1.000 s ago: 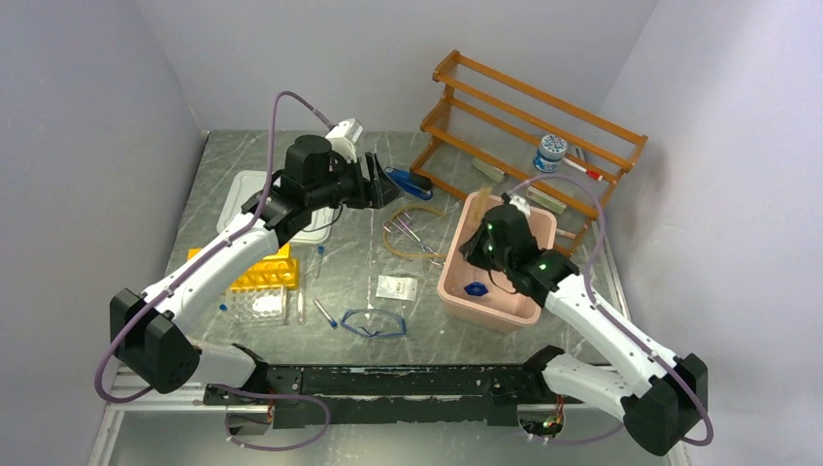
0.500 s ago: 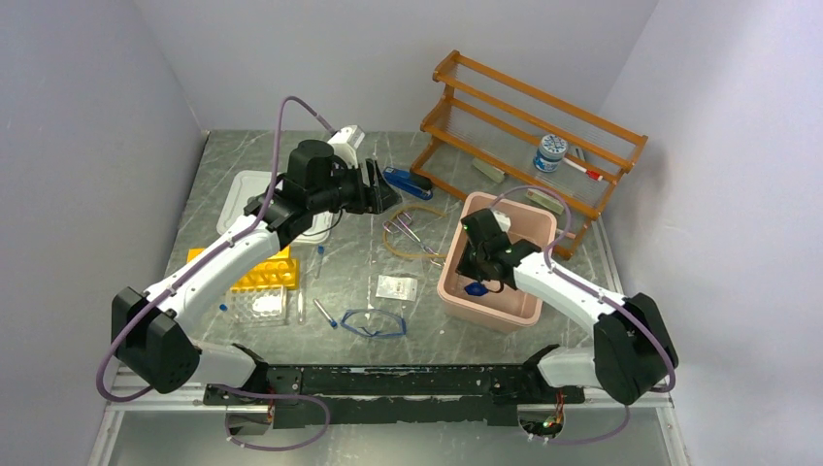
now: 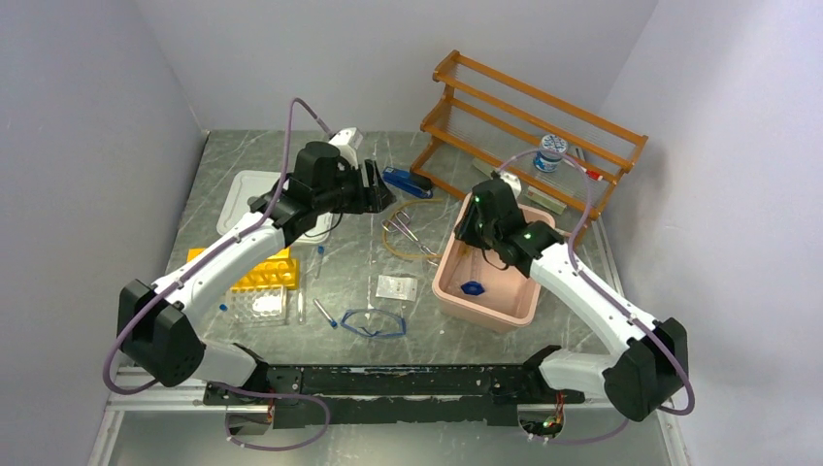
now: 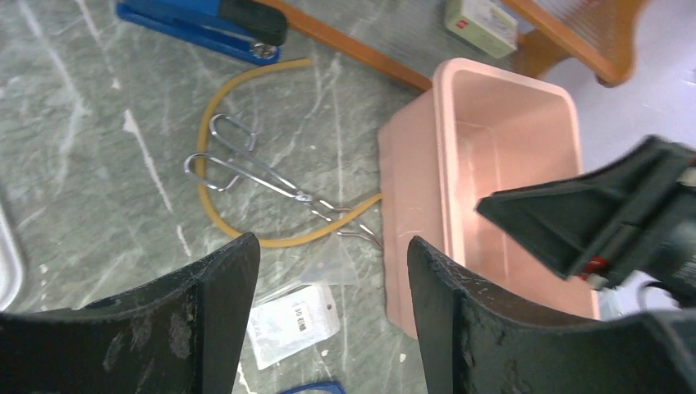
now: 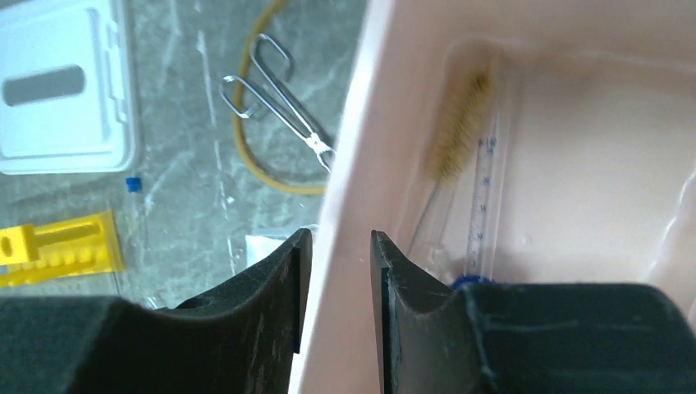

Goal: Organize the chemistry lab equipment

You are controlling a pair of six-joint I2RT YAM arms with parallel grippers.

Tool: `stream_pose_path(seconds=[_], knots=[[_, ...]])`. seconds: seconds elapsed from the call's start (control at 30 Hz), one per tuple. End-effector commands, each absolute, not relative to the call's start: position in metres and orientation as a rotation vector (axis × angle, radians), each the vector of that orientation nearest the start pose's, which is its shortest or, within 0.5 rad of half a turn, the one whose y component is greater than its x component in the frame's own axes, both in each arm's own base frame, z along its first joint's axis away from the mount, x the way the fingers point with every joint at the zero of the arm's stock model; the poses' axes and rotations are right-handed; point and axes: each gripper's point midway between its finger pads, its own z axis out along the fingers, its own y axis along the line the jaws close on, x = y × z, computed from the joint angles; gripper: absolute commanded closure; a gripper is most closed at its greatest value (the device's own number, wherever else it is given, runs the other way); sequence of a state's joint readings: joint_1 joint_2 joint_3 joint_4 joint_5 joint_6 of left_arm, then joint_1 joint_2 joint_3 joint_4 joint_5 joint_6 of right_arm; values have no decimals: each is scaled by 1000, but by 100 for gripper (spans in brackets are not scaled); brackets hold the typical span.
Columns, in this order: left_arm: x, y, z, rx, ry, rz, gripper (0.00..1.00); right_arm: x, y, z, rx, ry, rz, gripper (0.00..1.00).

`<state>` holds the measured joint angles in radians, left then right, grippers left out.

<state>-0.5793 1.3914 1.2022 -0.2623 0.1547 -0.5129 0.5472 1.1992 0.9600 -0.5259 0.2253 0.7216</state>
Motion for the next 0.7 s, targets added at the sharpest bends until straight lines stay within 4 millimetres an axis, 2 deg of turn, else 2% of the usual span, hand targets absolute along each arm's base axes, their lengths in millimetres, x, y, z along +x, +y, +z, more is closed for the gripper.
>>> stream_pose_path(seconds=[0.0, 0.17, 0.27, 0.47, 0.67], knots=[[347, -254, 237, 41, 2136, -697, 30, 317, 172, 203, 174, 2222, 381, 64], [347, -237, 213, -66, 2186, -603, 30, 337, 198, 221, 26, 2178, 391, 64], [345, -228, 201, -111, 2211, -566, 31, 346, 224, 214, -81, 2196, 432, 62], [344, -217, 187, -168, 2230, -542, 32, 357, 269, 167, -238, 2317, 475, 61], [345, -209, 173, -185, 2260, -509, 32, 370, 280, 110, -355, 2448, 361, 57]])
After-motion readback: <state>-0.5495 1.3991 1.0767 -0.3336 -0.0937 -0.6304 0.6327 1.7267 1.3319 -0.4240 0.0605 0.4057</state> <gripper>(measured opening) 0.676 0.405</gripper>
